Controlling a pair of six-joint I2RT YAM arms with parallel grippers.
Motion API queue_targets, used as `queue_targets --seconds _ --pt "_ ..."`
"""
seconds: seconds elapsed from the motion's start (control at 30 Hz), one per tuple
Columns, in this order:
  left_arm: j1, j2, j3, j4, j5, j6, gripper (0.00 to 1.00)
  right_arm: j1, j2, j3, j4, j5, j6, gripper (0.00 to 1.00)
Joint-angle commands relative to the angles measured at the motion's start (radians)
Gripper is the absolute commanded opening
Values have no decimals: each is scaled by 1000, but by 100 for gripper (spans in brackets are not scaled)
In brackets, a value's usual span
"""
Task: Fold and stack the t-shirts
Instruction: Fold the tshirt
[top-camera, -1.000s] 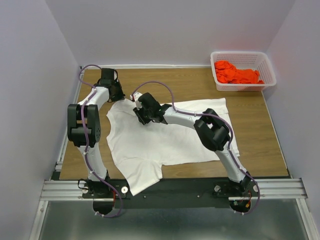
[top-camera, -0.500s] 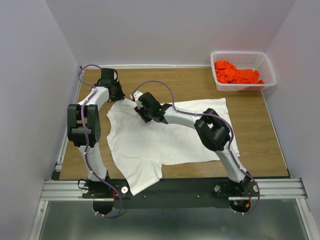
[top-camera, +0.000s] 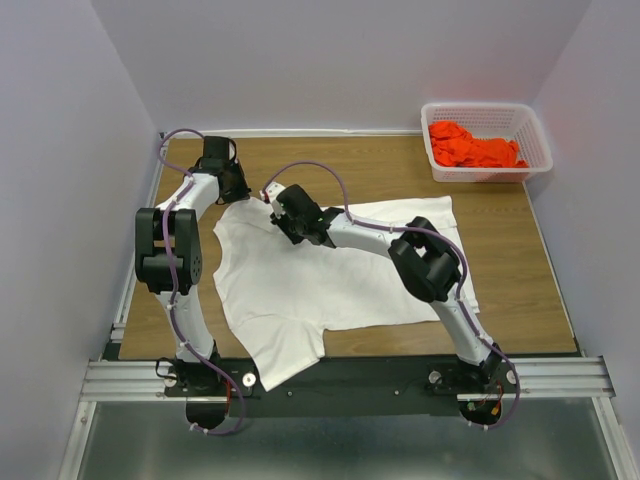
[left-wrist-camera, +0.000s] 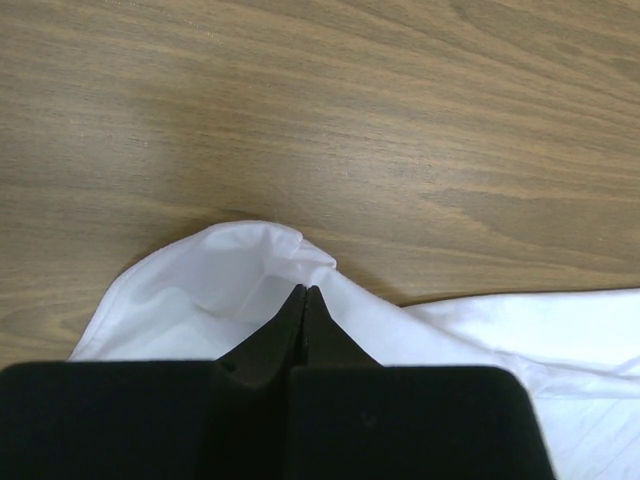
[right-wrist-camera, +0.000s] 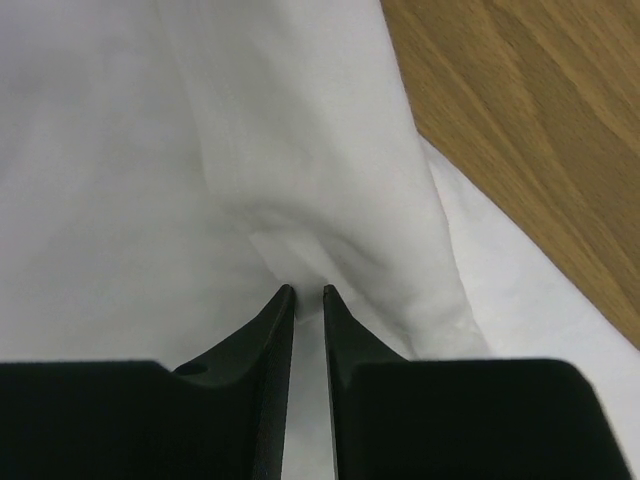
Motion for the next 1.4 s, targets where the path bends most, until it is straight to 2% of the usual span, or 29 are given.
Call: queue_targets --seconds 0.0,0.27,0.67,1.1,1.37 --pt "-7 17 20 -13 -22 18 0 7 6 5 -9 19 -9 22" --pt "-7 7 20 -15 -20 19 0 5 3 2 -11 32 -14 0" --pt "-7 -117 33 -144 -29 12 0 11 -213 -96 -48 -23 32 0" --pt "-15 -387 -266 -164 -39 -28 0 11 -367 -300 -71 -82 71 0" --pt "-24 -540 -383 -177 -51 -73 0 11 -424 -374 -75 -135 103 0"
